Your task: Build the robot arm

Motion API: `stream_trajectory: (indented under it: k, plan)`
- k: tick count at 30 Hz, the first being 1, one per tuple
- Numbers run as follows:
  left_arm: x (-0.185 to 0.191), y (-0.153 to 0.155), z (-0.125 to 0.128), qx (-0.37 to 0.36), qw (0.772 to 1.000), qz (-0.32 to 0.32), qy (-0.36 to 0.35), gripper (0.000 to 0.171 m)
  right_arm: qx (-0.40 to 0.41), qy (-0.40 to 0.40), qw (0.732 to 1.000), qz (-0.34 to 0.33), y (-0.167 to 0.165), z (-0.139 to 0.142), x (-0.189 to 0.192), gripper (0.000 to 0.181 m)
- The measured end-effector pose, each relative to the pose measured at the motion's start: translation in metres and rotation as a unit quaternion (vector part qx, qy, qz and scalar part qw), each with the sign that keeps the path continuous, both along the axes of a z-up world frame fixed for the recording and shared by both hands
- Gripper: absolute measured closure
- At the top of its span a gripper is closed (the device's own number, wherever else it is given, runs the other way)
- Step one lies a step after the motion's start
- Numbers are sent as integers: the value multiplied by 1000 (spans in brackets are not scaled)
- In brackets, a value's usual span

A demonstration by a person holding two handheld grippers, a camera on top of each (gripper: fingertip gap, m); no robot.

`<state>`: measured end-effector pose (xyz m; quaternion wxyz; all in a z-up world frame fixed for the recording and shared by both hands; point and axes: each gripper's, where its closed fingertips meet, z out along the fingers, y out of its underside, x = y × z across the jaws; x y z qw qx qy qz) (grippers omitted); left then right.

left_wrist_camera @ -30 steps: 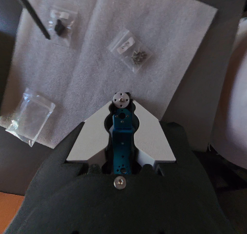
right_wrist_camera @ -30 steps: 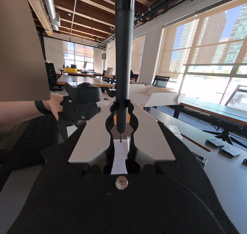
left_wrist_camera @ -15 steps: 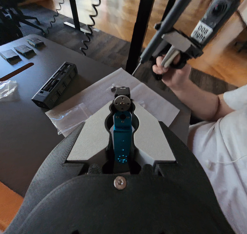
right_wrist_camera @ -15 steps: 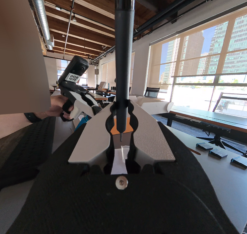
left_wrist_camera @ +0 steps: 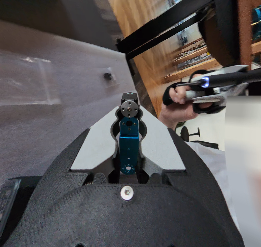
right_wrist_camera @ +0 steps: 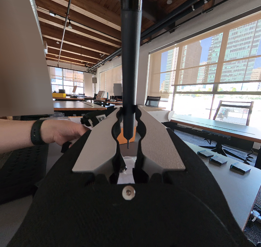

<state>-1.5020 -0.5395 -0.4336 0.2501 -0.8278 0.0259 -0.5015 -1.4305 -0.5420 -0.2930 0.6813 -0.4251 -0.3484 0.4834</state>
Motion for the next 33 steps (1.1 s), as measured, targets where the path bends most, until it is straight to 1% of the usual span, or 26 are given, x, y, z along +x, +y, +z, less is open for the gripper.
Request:
stream_trajectory:
  k: [3, 7, 8, 9, 11, 13, 15, 17, 19, 20, 21, 23, 24, 26, 28, 30, 33]
  plan:
    - [0, -2, -29, -55, 997, -27, 40, 151, -1, 0, 1000, 8, -2, 0, -1, 165]
    - [-2, 1, -45, -86, 991, -56, 89, 151, 0, -3, 1000, 13, -3, -1, -3, 165]
    - [-5, 1, -51, -88, 987, -60, 117, 148, 1, -4, 1000, 15, -4, -1, -3, 165]
    - [-11, 2, -58, -86, 981, -66, 158, 144, 0, -4, 1000, 18, -4, -1, -3, 165]
    - [-25, 3, -67, -65, 965, -75, 243, 130, -2, -2, 1000, 21, -4, -1, -3, 165]
    - [-37, 6, -63, -44, 953, -64, 294, 127, -1, -2, 1000, 24, -5, -1, -4, 165]
    - [-39, 4, -48, -12, 948, -42, 314, 128, 0, -5, 1000, 27, -6, -1, -5, 165]
    - [-40, -3, -32, 25, 934, -15, 355, 125, 2, -5, 1000, 29, -7, -1, -5, 165]
    - [-28, -12, -19, 77, 922, 13, 379, 129, 3, -3, 1000, 29, -8, 0, -5, 165]
    - [-19, -20, -18, 88, 919, 10, 385, 133, 4, 0, 1000, 31, -9, 1, -4, 165]
    - [-11, -27, -23, 86, 916, 0, 393, 136, 4, 2, 999, 32, -9, 2, -3, 165]
    - [-6, -36, -39, 59, 905, -10, 421, 133, 5, 5, 999, 33, -10, 3, -3, 165]
    - [-3, -38, -45, 47, 904, -11, 424, 133, 5, 4, 999, 33, -10, 3, -3, 165]
    - [3, -39, -54, 27, 910, -9, 414, 132, 9, 4, 999, 31, -12, 4, -2, 165]
    - [4, -41, -64, 9, 905, -11, 424, 134, 13, 5, 999, 30, -14, 5, -2, 165]
    - [7, -40, -69, 27, 890, -42, 452, 164, 12, 4, 999, 30, -13, 5, -2, 165]
    - [5, -38, -65, 51, 868, -66, 490, 166, 10, 7, 999, 30, -12, 5, -1, 165]
